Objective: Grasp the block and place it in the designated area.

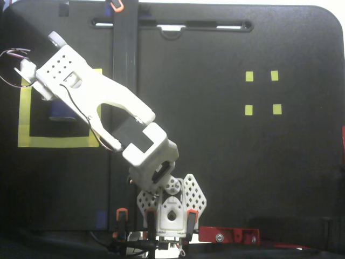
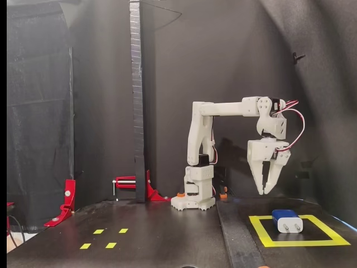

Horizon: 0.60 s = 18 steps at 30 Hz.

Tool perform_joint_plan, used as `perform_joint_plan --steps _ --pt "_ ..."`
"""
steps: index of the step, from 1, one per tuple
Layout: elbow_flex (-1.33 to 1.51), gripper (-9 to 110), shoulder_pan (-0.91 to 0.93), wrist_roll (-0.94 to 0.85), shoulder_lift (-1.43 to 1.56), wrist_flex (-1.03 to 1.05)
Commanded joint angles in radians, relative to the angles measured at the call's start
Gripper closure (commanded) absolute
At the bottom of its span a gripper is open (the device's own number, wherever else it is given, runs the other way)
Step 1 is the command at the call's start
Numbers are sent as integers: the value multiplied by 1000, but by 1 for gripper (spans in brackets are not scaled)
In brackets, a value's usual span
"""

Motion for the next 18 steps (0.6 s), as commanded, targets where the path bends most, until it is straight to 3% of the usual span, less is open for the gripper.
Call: perform_joint_plan --steps 1,18 --pt "-46 102 8 63 48 -26" --pt "-44 102 26 772 46 -67"
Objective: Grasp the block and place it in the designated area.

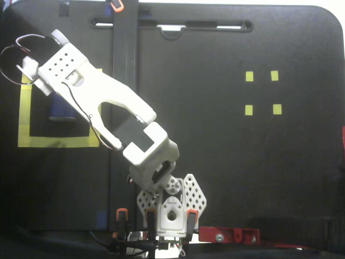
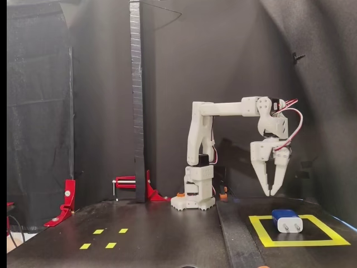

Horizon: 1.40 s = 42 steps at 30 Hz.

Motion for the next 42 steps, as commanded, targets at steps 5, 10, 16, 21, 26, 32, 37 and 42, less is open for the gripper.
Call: perform_joint_plan --steps 5,10,16,21,26,32,37,42 --pt "-41 102 25 242 46 8" --pt "-40 102 14 278 46 17" --pt "-40 102 57 278 46 14" --pt "-44 102 215 268 44 6" --pt "-48 102 462 259 44 -25" --pt "-48 102 699 210 52 -29" --pt "-46 102 828 164 71 -8" --pt "-44 102 873 147 97 12"
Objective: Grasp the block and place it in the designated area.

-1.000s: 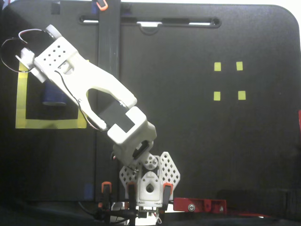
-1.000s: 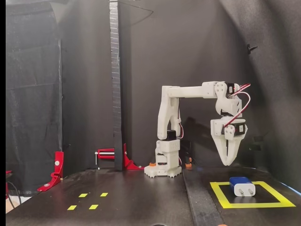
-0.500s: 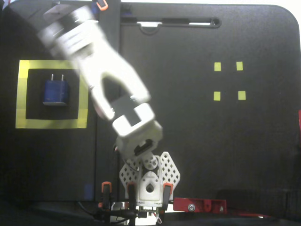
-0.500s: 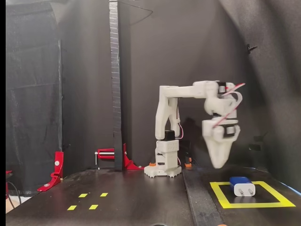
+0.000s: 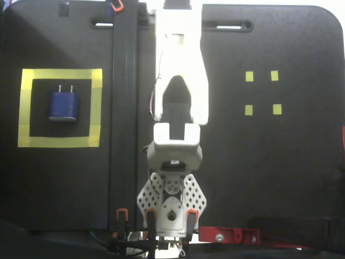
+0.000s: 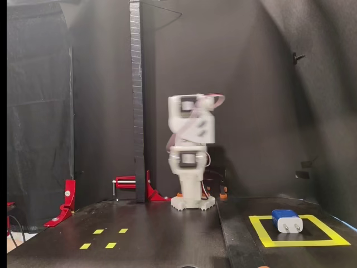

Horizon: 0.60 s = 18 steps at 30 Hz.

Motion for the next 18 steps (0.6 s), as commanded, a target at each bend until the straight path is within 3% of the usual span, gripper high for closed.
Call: perform_joint_plan --steps 1,9,18 --pt "-43 102 21 -11 58 6" --pt "25 102 28 -34 144 -60" --pt "465 102 38 -87 580 -523"
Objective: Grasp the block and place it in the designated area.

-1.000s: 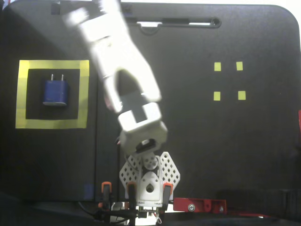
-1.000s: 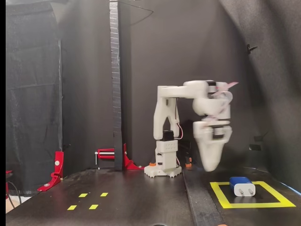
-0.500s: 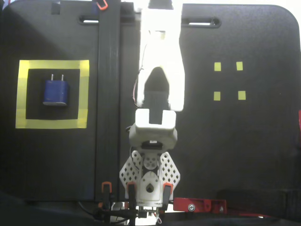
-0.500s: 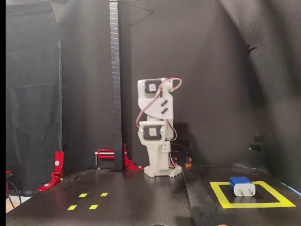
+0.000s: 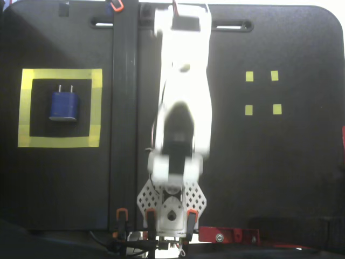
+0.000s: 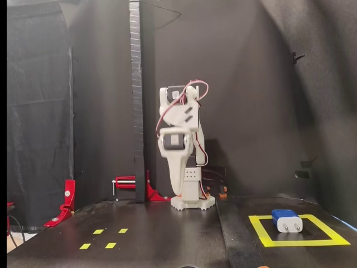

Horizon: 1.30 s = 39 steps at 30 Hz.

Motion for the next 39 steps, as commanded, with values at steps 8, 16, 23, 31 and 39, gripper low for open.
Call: perform_joint_plan --steps 8,16,23,31,39 --pt "523 102 12 -12 512 -603" --pt "911 102 21 -12 788 -1009" --pt "1164 102 23 -12 985 -1187" --pt "1293 102 18 -18 1160 -1100" --pt "1296 102 18 -46 1281 -784"
